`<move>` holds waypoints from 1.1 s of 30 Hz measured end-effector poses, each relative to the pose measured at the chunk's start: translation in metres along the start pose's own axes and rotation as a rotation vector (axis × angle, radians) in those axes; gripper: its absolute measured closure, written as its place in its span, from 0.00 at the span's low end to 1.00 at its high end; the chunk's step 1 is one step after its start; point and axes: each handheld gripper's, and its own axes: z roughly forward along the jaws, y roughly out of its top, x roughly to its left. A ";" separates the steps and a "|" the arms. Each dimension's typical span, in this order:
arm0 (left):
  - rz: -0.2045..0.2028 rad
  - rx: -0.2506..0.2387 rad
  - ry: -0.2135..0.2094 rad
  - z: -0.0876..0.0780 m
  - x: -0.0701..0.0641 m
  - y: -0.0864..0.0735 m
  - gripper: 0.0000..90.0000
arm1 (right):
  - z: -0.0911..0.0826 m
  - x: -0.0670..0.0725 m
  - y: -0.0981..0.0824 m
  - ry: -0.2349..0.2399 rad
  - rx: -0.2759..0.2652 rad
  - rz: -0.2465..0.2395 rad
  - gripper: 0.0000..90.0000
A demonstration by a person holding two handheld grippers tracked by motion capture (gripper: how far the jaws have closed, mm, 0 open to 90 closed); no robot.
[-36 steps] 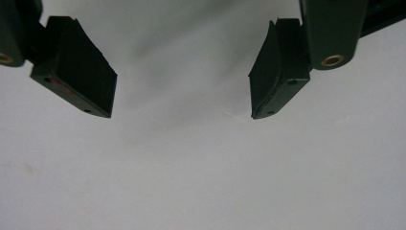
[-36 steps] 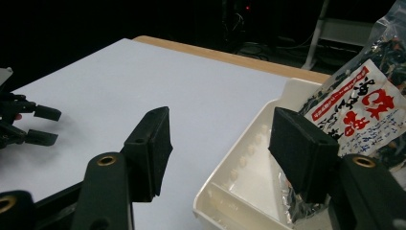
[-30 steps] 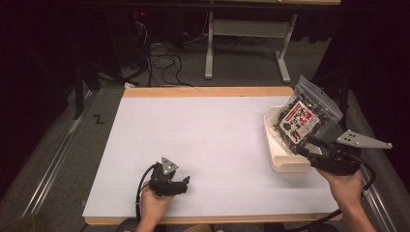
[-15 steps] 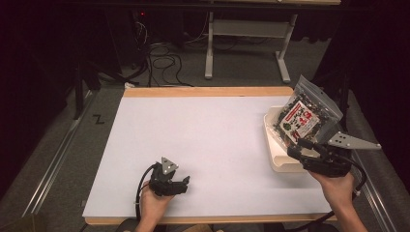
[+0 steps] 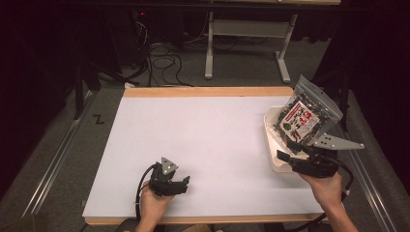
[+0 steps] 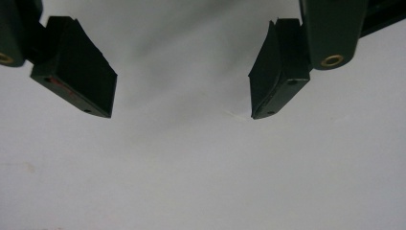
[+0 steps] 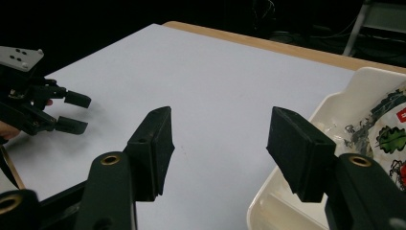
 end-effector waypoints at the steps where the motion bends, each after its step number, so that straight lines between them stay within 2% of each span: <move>1: 0.001 0.001 -0.001 0.000 0.000 0.000 0.28 | 0.001 0.001 0.000 -0.001 0.003 -0.010 0.47; 12: 0.001 0.003 -0.003 0.001 0.000 0.000 0.28 | 0.016 0.010 -0.002 0.004 0.033 -0.027 0.47; 26: 0.014 0.003 -0.002 0.001 -0.002 0.000 0.28 | 0.036 0.017 -0.005 0.040 0.067 -0.031 0.46; 29: 0.014 0.000 -0.004 0.000 -0.003 0.000 0.29 | 0.042 0.022 -0.006 0.046 0.075 -0.050 0.46; 33: 0.016 0.000 -0.007 0.001 -0.003 0.000 0.29 | 0.048 0.024 -0.006 0.052 0.088 -0.053 0.46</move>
